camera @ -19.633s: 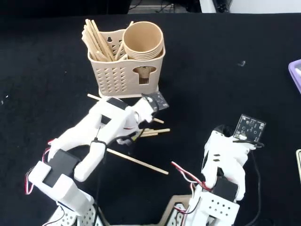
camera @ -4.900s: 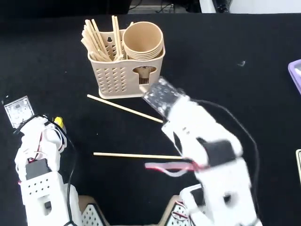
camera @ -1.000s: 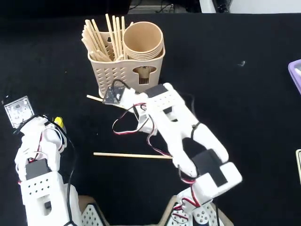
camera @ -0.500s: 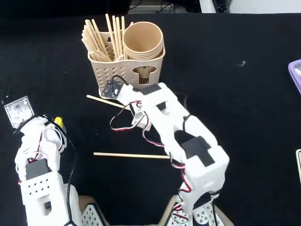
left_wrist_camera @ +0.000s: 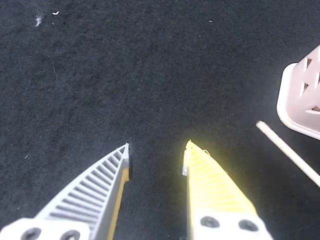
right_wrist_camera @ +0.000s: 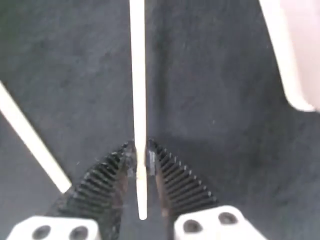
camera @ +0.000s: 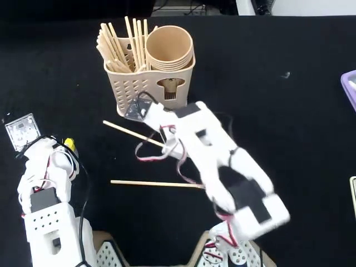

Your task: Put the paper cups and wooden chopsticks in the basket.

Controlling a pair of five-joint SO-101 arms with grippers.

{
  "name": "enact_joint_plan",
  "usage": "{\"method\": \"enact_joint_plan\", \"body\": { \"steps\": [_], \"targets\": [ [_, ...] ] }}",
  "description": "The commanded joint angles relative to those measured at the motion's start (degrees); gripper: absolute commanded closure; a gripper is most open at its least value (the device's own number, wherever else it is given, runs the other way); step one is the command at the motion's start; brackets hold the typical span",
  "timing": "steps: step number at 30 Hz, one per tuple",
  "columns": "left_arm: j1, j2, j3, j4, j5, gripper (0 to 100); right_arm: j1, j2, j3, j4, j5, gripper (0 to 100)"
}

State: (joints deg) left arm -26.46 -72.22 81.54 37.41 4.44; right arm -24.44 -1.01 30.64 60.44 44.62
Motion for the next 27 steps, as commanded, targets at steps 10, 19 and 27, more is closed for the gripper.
{"method": "enact_joint_plan", "body": {
  "steps": [10,19,27],
  "targets": [
    [-0.1,-0.9,-0.5,-1.0,0.0,82,0.9,-30.5,32.0,0.6,11.0,98.7],
    [-0.1,-0.8,-0.5,-1.0,0.0,82,0.9,-32.0,33.4,0.1,10.7,79.0],
    [-0.1,-0.8,-0.5,-1.0,0.0,82,0.5,-32.0,36.4,-4.7,10.7,80.0]
  ]
}}
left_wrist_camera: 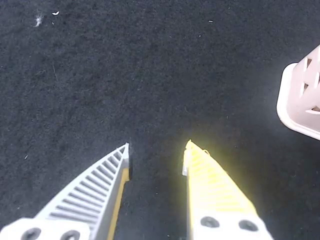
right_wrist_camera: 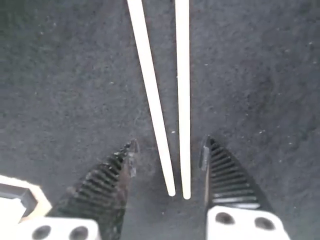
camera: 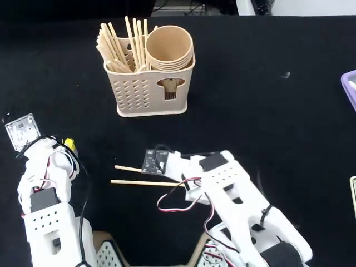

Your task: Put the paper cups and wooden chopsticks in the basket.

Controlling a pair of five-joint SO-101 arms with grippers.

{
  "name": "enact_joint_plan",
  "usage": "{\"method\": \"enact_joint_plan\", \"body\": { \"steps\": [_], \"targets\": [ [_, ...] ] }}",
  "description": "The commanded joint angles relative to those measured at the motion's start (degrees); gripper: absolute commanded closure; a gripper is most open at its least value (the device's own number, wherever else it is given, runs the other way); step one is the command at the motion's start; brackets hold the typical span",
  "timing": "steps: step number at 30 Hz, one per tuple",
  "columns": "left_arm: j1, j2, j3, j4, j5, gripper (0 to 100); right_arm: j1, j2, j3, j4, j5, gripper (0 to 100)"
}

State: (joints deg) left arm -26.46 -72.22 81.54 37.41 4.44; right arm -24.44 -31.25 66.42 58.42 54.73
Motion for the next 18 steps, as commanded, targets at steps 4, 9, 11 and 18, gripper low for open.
{"method": "enact_joint_plan", "body": {
  "steps": [4,9,11,18],
  "targets": [
    [-0.1,-0.8,-0.5,-1.0,0.0,82,0.9,-1.7,3.1,-8.5,0.6,80.0],
    [-0.1,-0.8,-0.5,-1.0,0.0,82,2.7,-1.7,3.7,-14.0,0.6,80.1],
    [-0.1,-0.8,-0.5,-1.0,0.0,82,2.7,-1.6,4.0,-14.0,0.6,80.1],
    [-0.1,-0.8,-0.5,-1.0,0.0,82,2.8,7.3,0.0,-10.0,1.0,80.4]
  ]
}}
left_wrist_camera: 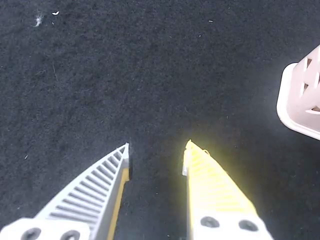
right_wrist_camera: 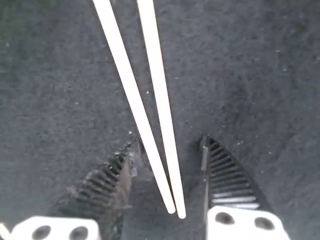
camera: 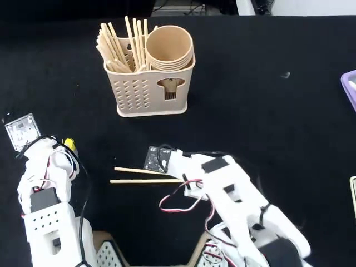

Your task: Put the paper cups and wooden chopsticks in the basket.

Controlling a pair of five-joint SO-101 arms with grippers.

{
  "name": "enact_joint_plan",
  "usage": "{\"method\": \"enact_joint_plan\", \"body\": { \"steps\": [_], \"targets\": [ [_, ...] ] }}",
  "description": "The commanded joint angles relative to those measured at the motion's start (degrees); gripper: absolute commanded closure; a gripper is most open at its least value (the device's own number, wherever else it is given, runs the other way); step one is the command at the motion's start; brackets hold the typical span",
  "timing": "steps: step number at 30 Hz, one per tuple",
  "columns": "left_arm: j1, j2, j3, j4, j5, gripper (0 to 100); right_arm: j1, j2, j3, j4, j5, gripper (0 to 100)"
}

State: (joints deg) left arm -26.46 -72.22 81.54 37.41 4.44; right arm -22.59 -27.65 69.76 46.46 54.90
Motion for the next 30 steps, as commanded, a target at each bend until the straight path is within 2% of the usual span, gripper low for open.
{"method": "enact_joint_plan", "body": {
  "steps": [1,6,11,17,20,24,27,30],
  "targets": [
    [-0.1,-0.8,-0.5,-1.0,0.0,82,0.8,5.8,-5.1,3.0,1.0,81.7],
    [-0.1,-0.8,-0.5,-1.0,0.0,82,-0.1,15.6,-12.5,6.9,2.5,99.3],
    [-0.3,-0.8,-0.4,-0.9,0.0,82,2.4,13.0,-15.2,7.2,0.7,98.8],
    [-0.2,-0.8,-0.4,-1.0,0.0,82,6.0,-7.4,-16.7,14.7,-1.1,98.8],
    [-0.2,-0.9,-0.4,-1.0,0.0,82,4.3,-21.2,-18.3,19.3,-7.1,98.8],
    [-0.2,-0.9,-0.5,-1.0,0.0,82,-1.9,-38.0,-23.7,22.1,-16.9,98.8],
    [-0.2,-0.9,-0.5,-1.0,0.0,82,-5.1,-42.4,-27.3,18.6,-24.6,98.8],
    [-0.3,-0.9,-0.5,-1.0,0.0,82,-5.0,-40.3,-28.0,10.6,-31.4,98.8]
  ]
}}
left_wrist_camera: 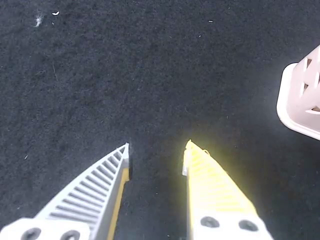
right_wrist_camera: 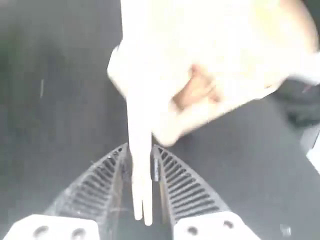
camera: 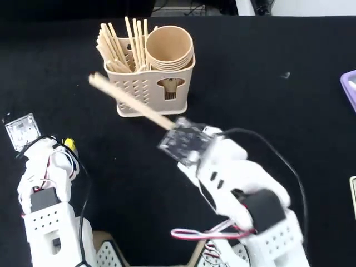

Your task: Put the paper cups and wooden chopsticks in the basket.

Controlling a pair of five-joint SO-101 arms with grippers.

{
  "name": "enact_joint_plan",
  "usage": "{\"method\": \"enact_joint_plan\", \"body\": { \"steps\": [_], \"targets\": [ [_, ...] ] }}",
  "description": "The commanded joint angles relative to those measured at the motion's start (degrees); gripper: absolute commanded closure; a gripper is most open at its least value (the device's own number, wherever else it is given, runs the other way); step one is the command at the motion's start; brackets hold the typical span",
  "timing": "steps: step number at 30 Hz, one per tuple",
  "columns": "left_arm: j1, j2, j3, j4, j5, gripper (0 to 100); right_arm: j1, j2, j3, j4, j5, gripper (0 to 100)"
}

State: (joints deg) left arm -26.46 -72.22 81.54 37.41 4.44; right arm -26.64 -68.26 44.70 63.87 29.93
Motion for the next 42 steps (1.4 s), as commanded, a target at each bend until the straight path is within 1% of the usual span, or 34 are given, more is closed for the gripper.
{"method": "enact_joint_plan", "body": {
  "steps": [1,3,5,7,11,13,14,21,23,26,28,31,32,36,40,42],
  "targets": [
    [-0.3,-0.9,-0.5,-1.0,0.0,82,-1.0,1.5,-2.9,-10.4,-9.1,98.8],
    [-0.3,-0.9,-0.5,-1.0,0.0,82,-1.3,4.3,-2.9,-19.8,-14.7,98.7],
    [-0.3,-0.9,-0.5,-1.0,0.0,82,-1.3,8.2,-2.9,-31.4,-19.7,98.7],
    [-0.4,-0.9,-0.5,-1.0,0.0,82,-1.3,13.7,-2.9,-43.3,-23.0,98.7],
    [-0.5,-0.9,-0.5,-1.0,0.0,82,-1.8,26.2,-3.7,-62.9,-24.8,98.7],
    [-0.4,-0.9,-0.5,-1.0,0.0,82,-3.0,32.9,-6.0,-69.4,-24.6,98.7],
    [-0.3,-0.9,-0.5,-1.0,0.0,82,-3.4,36.4,-7.9,-70.9,-24.5,98.7],
    [-0.2,-0.9,-0.5,-1.0,0.0,82,-3.2,59.4,-25.0,-71.7,-24.5,98.7],
    [-0.3,-0.9,-0.5,-1.0,0.0,82,-3.2,64.6,-27.2,-71.7,-24.4,98.7],
    [-0.3,-0.9,-0.5,-1.0,0.0,82,-3.2,68.3,-28.1,-70.8,-24.5,98.5],
    [-0.3,-0.9,-0.5,-1.0,0.0,82,-3.2,68.8,-28.4,-67.1,-24.7,96.0],
    [-0.2,-0.9,-0.5,-1.0,0.0,82,-3.2,68.7,-28.5,-62.1,-24.8,84.5],
    [-0.2,-0.9,-0.5,-1.0,0.0,82,-3.2,68.4,-28.5,-60.6,-24.8,82.1],
    [-0.2,-0.9,-0.5,-1.0,0.0,82,-3.3,64.7,-28.5,-57.1,-24.7,83.1],
    [-0.2,-0.9,-0.5,-1.0,0.0,82,-3.3,57.3,-28.1,-56.6,-24.8,84.7],
    [-0.2,-0.9,-0.5,-1.0,0.0,82,-3.3,52.4,-28.1,-53.4,-24.5,86.1]
  ]
}}
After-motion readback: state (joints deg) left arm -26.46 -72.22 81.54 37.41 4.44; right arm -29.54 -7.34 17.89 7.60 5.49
